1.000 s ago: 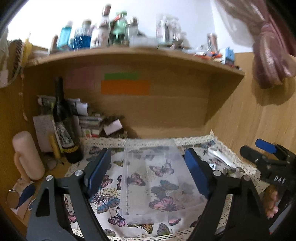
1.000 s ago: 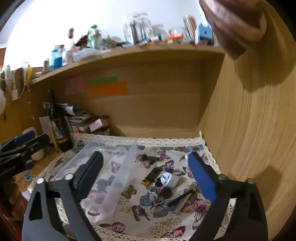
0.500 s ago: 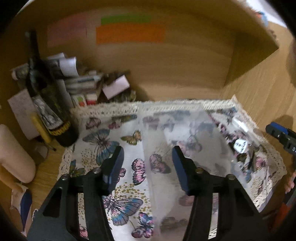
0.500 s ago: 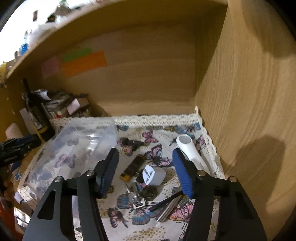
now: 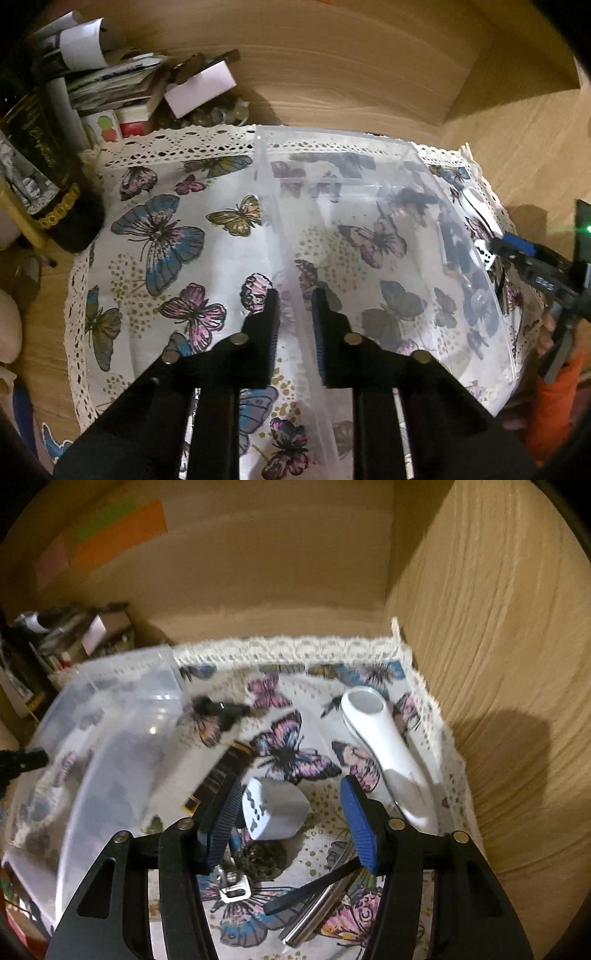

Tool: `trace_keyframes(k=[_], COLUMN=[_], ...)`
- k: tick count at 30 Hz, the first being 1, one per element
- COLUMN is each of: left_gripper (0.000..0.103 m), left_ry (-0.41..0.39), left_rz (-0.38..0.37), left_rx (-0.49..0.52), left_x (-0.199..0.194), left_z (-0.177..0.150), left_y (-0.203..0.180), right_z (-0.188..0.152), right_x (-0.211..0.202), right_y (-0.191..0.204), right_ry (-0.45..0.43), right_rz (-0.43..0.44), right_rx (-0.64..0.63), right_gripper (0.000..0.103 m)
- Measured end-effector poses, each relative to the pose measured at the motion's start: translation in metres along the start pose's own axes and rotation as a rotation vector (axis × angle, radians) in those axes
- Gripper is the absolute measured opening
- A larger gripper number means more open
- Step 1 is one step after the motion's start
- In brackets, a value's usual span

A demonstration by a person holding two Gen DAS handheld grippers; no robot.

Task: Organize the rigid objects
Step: 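Grasp the clear box rim with the left tool while the right tool grasps the white plug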

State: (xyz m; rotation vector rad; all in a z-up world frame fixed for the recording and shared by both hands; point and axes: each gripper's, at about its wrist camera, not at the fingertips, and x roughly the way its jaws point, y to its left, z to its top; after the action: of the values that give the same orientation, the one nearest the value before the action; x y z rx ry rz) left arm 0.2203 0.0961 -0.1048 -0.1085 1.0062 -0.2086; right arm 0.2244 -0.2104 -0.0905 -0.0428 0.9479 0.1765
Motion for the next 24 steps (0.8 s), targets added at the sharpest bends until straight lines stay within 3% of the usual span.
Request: trace_keyframes(k=[9, 10, 15, 24], left_gripper=[0.013, 0.013, 0.013, 0.013], left_ry=[-0.01, -0.011, -0.01, -0.002], left_rz=[0.035, 0.035, 0.036, 0.049], left_rx=[0.033, 0.033, 0.033, 0.039], left_x=[0.003, 0.003, 0.003, 0.003], left_z=[-0.001, -0.001, 0.0, -0.002], left_y=[-0.004, -0.004, -0.005, -0.007], right_z=[-0.003, -0.003, -0.002, 0.001], right_x=[0.027, 0.028, 0.019, -0.006], right_y=[0.005, 0.005, 0.008, 0.014], right_ry=[0.092, 0.091, 0.059, -0.016], right_rz=[0.012, 0.018, 0.027, 0.013], right_rx=[-0.005, -0.003, -0.008, -0.03], right_gripper=[0.051, 0.044, 0.029, 0.029])
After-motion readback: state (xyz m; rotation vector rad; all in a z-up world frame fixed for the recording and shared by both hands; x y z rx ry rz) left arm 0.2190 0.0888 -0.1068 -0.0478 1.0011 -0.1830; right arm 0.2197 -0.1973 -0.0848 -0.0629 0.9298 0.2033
